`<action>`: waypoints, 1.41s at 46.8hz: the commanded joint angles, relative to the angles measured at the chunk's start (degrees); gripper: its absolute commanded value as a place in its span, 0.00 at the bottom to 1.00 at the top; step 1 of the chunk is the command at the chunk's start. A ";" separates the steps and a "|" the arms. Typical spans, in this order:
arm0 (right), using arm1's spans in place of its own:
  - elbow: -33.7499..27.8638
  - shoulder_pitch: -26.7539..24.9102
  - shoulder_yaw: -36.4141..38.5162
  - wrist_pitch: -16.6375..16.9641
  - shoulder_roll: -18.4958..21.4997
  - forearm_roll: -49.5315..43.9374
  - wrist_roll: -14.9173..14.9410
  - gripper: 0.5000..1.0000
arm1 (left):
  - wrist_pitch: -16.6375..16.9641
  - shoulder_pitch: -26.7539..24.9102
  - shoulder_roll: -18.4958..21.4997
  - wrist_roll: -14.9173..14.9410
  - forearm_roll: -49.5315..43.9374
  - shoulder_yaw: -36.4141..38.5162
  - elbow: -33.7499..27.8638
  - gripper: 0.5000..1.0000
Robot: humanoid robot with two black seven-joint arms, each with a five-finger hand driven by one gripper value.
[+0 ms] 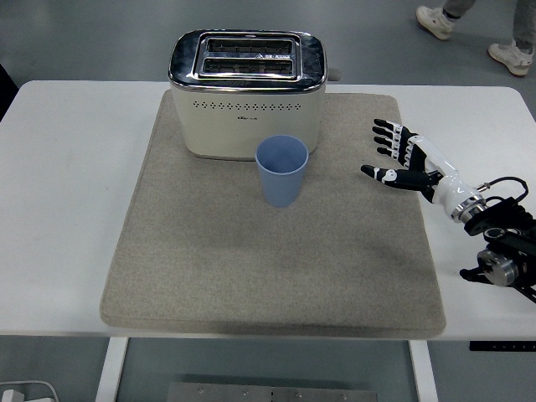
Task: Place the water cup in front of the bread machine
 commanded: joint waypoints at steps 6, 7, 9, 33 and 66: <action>-0.09 2.24 -0.06 0.40 -0.17 4.01 -4.91 0.84 | 0.00 0.02 0.00 -0.07 0.00 0.00 -0.04 1.00; -0.09 2.51 -0.06 0.48 -0.25 4.37 -5.26 0.84 | 0.00 0.02 0.00 0.01 0.00 0.00 -0.04 1.00; -0.09 3.30 -0.06 0.49 -0.25 4.98 -6.05 0.84 | 0.00 -0.06 0.00 -0.07 0.00 0.00 -0.04 1.00; -2.19 10.15 -0.41 0.75 0.71 12.98 -18.71 0.84 | 0.00 0.02 0.00 -0.07 0.00 0.00 -0.04 1.00; -12.91 15.52 -0.94 9.19 5.46 18.60 -19.24 0.84 | 0.00 0.02 0.00 -0.07 0.00 0.00 0.05 1.00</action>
